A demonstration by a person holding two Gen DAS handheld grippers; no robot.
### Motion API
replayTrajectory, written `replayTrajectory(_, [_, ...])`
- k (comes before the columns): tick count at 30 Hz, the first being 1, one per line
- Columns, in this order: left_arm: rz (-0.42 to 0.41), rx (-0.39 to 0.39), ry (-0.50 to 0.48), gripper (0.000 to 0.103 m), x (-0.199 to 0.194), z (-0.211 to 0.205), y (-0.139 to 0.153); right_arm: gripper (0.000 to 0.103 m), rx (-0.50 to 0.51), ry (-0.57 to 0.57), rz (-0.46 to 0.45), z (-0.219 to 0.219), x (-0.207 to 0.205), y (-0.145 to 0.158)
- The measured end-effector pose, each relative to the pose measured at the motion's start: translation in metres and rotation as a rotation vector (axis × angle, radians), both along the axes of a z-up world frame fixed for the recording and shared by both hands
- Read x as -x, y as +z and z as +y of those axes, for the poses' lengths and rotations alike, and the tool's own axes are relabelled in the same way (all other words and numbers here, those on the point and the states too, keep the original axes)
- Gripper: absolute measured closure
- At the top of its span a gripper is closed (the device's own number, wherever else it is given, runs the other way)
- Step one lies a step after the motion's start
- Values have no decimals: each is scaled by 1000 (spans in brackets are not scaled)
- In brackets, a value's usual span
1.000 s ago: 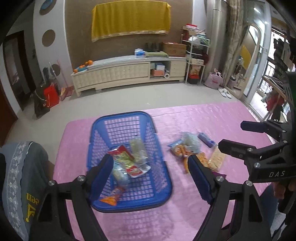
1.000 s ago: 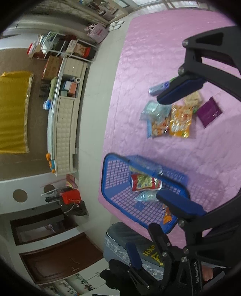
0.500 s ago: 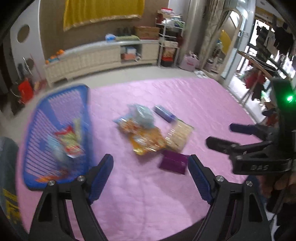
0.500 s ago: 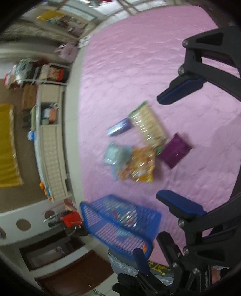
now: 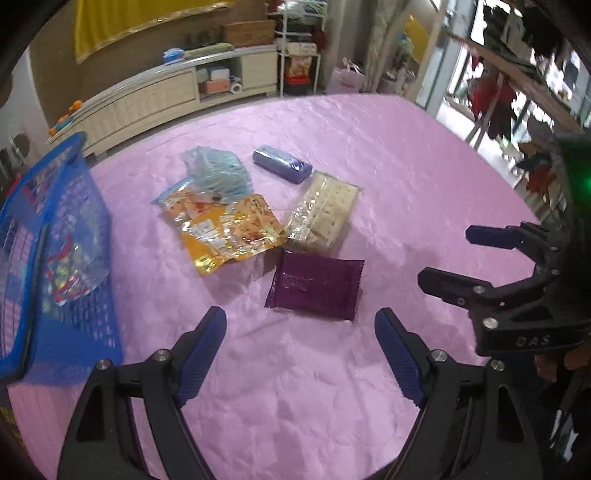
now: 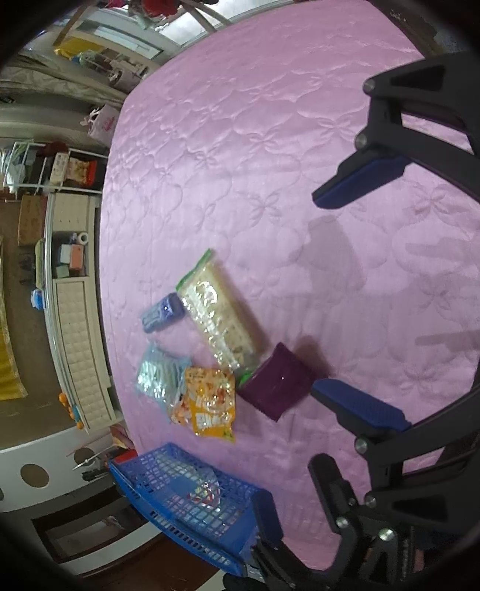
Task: Organize snacks
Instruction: 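Move both tools back from the basket toward the remaining snacks, then lower the left tool onto the purple snack and grasp it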
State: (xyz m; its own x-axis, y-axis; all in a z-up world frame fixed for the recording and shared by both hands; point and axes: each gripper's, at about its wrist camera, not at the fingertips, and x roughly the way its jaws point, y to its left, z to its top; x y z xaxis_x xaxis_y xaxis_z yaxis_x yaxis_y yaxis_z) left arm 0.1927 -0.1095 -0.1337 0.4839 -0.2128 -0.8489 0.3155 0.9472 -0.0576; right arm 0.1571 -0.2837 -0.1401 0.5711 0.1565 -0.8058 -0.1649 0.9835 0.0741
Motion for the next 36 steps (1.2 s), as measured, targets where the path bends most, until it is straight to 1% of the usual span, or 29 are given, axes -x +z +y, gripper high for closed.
replayTrajectory(3, [28,-32,-26,22,-13,-6,-14,8,10,-12,24,-5,-6,-10])
replayTrajectory(10, [94,-8,-67,22,-35,-13,-38,8,23,-33,58,-18,-8,-25])
replayTrajectory(13, [112,-13,-129,22,-41,-24,-48,8,20,-26,76,-19,-7,-30])
replayTrajectory(16, [118,-55,-186,22,-47,-34,-57,8,12,-28,83,-22,-6,-34])
replayTrajectory(17, [117,-63,-196,22,-48,-36,-58,8,4,-30,88,-23,-7,-35])
replayTrajectory(20, [125,-55,-221,22,-52,-39,-61,8,-15,-29,98,-26,-7,-38])
replayTrajectory(23, [108,-85,-229,22,-60,-44,-63,8,-19,-29,105,-28,-8,-42])
replayTrajectory(25, [109,-92,-233,22,-63,-48,-63,8,-25,-36,113,-31,-8,-44])
replayTrajectory(29, [123,-84,-255,22,-67,-53,-63,8,-47,-57,131,-37,-7,-50])
replayTrajectory(30, [119,-91,-264,23,-67,-56,-63,8,-50,-59,135,-38,-6,-50])
replayTrajectory(31, [109,-112,-275,28,-66,-59,-63,8,-48,-59,133,-38,-5,-50])
replayTrajectory(34, [115,-104,-290,42,-60,-61,-60,8,-40,-51,136,-38,-1,-49])
replayTrajectory(36, [111,-106,-287,48,-58,-60,-59,8,-39,-52,136,-39,1,-47])
